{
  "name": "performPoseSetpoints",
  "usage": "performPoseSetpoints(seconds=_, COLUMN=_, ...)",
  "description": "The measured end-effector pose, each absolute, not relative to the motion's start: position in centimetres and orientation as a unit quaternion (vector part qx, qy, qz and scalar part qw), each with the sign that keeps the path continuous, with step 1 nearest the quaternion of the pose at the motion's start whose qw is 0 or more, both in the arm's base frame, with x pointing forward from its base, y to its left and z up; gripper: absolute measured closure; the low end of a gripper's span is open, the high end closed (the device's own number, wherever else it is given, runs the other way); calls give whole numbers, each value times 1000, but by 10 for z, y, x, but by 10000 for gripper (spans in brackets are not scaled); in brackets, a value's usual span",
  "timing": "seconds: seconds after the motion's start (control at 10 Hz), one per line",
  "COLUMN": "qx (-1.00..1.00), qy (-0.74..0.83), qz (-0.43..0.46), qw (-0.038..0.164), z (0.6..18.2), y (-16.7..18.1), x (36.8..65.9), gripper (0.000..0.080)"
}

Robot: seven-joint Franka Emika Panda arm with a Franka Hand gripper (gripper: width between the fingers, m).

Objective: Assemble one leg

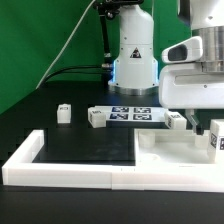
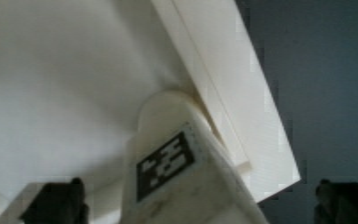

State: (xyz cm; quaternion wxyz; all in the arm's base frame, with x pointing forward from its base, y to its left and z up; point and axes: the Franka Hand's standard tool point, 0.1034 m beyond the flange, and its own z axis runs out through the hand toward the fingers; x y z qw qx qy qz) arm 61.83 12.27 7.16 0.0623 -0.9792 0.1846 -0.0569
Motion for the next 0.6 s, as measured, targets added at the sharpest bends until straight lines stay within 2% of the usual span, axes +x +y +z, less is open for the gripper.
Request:
performPoseSetpoints(seconds=0.4, qx=-996, qy=-33, qz=-71, qw=36, z=76, y=119, x=621, gripper=151)
performPoseSetpoints(seconds=0.6, qx=-996, qy=-39, qz=-71, qw=36, z=75, y=119, x=621, gripper=180)
